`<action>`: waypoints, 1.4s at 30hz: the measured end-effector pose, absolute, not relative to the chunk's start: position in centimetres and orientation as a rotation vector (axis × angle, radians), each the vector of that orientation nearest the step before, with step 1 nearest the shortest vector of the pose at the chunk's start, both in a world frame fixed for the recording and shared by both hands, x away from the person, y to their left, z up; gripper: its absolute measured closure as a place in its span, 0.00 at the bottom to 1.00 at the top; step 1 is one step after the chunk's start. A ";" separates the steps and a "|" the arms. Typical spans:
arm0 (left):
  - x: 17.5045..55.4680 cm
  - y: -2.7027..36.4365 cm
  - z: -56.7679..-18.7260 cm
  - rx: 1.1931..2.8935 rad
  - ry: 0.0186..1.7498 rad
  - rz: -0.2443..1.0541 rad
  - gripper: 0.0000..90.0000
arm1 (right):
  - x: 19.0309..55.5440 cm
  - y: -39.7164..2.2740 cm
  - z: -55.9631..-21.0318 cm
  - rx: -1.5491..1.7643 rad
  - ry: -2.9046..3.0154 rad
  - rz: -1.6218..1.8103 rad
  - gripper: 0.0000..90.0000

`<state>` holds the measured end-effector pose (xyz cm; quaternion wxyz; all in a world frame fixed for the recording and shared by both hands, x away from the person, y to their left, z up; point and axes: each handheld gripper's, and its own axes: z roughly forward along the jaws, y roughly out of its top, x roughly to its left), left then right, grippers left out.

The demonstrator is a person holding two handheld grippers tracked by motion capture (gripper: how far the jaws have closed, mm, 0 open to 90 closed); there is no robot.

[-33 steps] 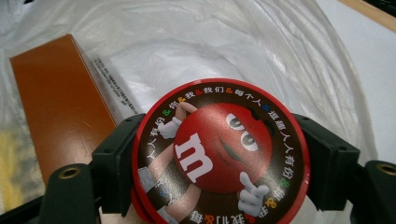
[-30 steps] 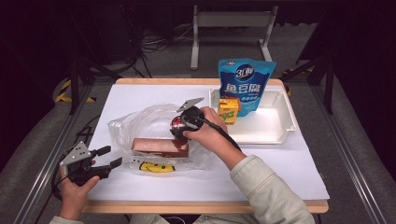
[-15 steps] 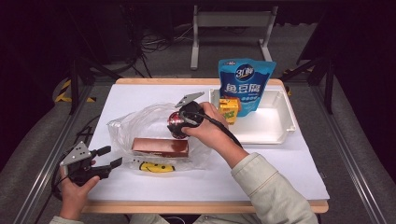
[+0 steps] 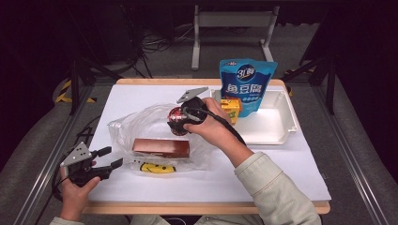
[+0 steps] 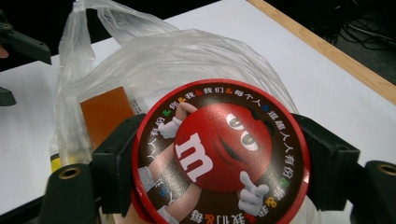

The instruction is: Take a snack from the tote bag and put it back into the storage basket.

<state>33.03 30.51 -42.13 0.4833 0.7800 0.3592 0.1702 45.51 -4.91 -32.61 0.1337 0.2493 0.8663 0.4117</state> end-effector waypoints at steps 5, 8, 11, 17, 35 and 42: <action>33.0 30.5 -42.1 1.900 0.876 0.416 0.35 | 45.3 -4.9 -32.1 0.686 2.519 1.201 0.29; 33.0 30.5 -42.1 1.900 0.873 0.416 0.35 | 45.2 -5.0 -31.8 0.674 2.514 1.206 0.29; 33.0 30.5 -42.1 1.900 0.872 0.416 0.35 | 45.2 -5.3 -31.6 0.674 2.511 1.208 0.29; 33.0 30.5 -42.1 1.899 0.874 0.417 0.35 | 45.1 -6.1 -31.2 0.685 2.500 1.204 0.29; 33.4 30.3 -42.2 1.904 0.875 0.420 0.35 | 45.1 -11.2 -29.8 0.727 2.451 1.165 0.29; 33.5 30.3 -42.2 1.901 0.879 0.423 0.35 | 45.3 -12.9 -29.7 0.754 2.433 1.146 0.29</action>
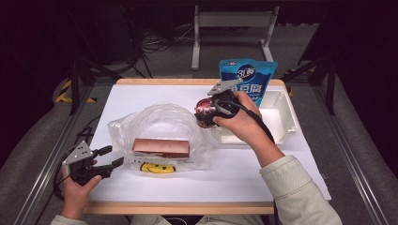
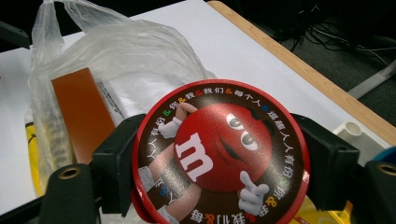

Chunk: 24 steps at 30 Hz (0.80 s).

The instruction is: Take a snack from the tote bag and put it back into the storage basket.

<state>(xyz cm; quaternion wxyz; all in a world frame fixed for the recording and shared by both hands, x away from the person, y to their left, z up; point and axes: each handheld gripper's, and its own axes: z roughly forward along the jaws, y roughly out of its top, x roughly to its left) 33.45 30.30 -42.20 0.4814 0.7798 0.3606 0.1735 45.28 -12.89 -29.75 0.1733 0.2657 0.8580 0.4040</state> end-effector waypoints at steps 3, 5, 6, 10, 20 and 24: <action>33.5 30.3 -42.2 1.901 0.880 0.423 0.35 | 45.4 -13.7 -29.6 0.763 2.420 1.146 0.29; 33.5 30.2 -42.2 1.900 0.882 0.420 0.35 | 45.4 -14.2 -29.5 0.762 2.411 1.143 0.29; 33.5 30.2 -42.2 1.900 0.882 0.421 0.35 | 45.4 -14.4 -29.4 0.764 2.407 1.139 0.29; 33.5 30.2 -42.2 1.904 0.883 0.422 0.34 | 45.4 -15.6 -29.2 0.787 2.394 1.135 0.29; 33.5 30.2 -42.3 1.901 0.884 0.421 0.34 | 45.7 -18.1 -29.2 0.848 2.363 1.119 0.29; 33.5 30.2 -42.3 1.904 0.884 0.421 0.34 | 45.8 -19.4 -29.0 0.871 2.346 1.118 0.29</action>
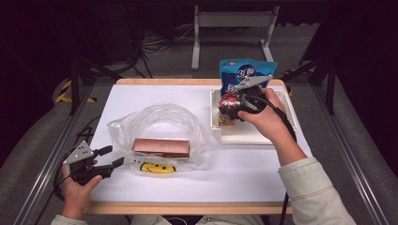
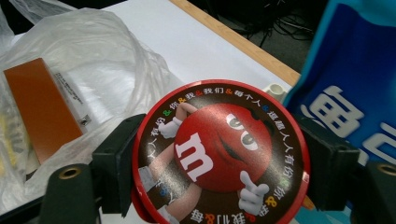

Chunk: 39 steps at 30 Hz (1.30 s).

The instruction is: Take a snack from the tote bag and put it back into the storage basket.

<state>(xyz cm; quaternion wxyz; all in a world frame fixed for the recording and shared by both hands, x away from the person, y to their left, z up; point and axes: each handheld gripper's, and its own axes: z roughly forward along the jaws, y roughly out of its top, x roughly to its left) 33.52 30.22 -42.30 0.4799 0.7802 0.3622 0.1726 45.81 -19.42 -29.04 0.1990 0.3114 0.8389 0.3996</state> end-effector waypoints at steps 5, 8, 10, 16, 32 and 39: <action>33.5 30.2 -42.3 1.903 0.883 0.420 0.34 | 45.9 -20.6 -28.9 0.890 2.328 1.109 0.29; 33.5 30.2 -42.3 1.902 0.884 0.421 0.34 | 46.0 -21.1 -29.0 0.904 2.322 1.103 0.29; 33.5 30.2 -42.3 1.903 0.884 0.422 0.34 | 46.1 -21.6 -29.0 0.910 2.316 1.101 0.29; 33.6 30.2 -42.3 1.907 0.883 0.421 0.34 | 46.1 -23.2 -28.9 0.945 2.281 1.088 0.29; 33.5 30.1 -42.3 1.905 0.879 0.417 0.34 | 46.7 -26.8 -29.5 1.019 2.226 1.047 0.29; 33.5 30.1 -42.3 1.909 0.878 0.414 0.34 | 47.1 -28.1 -29.9 1.038 2.209 1.032 0.29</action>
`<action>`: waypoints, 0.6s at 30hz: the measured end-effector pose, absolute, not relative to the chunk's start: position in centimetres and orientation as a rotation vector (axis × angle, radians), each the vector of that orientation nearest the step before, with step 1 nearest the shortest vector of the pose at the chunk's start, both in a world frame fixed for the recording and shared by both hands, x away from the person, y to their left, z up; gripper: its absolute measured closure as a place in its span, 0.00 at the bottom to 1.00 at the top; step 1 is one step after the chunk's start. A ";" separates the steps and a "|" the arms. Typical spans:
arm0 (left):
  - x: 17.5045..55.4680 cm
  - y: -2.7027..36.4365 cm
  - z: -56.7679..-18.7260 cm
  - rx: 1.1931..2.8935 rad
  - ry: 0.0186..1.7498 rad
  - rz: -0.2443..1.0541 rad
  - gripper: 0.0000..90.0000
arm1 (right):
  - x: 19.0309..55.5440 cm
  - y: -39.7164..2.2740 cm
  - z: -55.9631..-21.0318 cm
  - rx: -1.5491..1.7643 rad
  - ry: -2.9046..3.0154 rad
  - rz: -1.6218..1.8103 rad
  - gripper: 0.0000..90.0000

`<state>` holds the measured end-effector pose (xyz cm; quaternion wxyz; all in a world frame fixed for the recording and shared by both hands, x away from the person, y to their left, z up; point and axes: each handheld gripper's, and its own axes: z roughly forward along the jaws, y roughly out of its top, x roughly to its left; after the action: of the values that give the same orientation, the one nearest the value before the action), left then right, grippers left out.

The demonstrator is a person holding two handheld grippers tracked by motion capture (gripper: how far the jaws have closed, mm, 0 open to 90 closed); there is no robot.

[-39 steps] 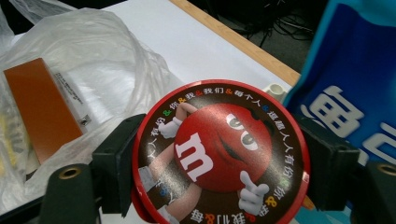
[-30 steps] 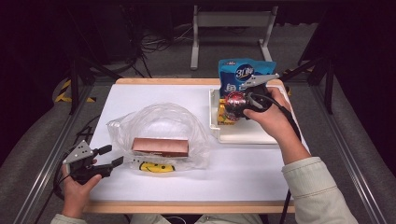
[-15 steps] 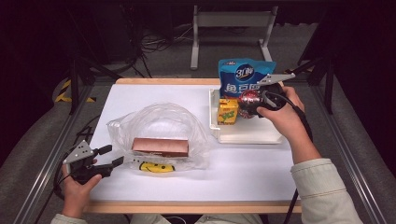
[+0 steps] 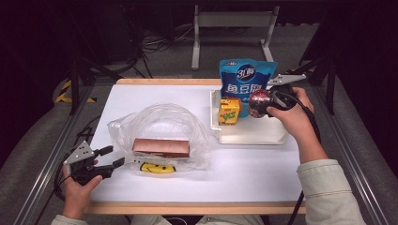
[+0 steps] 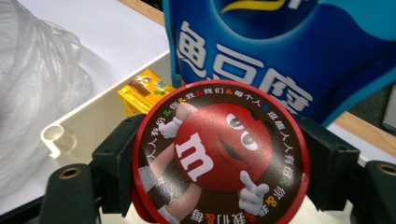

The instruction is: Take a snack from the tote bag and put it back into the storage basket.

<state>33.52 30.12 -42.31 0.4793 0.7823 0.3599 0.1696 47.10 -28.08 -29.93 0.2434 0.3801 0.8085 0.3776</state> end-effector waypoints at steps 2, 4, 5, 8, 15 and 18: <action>33.5 30.1 -42.3 1.909 0.877 0.414 0.34 | 47.3 -28.6 -30.2 1.054 2.203 1.024 0.29; 33.5 30.1 -42.3 1.910 0.878 0.415 0.34 | 47.5 -29.0 -30.5 1.066 2.200 1.015 0.29; 33.5 30.1 -42.3 1.910 0.878 0.415 0.34 | 47.6 -29.1 -30.7 1.075 2.202 1.011 0.29; 33.5 30.1 -42.3 1.910 0.879 0.415 0.34 | 47.9 -29.6 -31.2 1.080 2.205 1.011 0.29; 33.5 30.1 -42.3 1.910 0.879 0.417 0.34 | 48.5 -30.4 -32.3 1.105 2.193 1.001 0.29; 33.5 30.1 -42.3 1.910 0.879 0.419 0.34 | 48.7 -30.6 -32.7 1.109 2.194 1.002 0.29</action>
<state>33.47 30.13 -42.30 0.4785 0.7823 0.3599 0.1715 48.73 -30.65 -32.71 0.2411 0.4053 0.8021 0.3663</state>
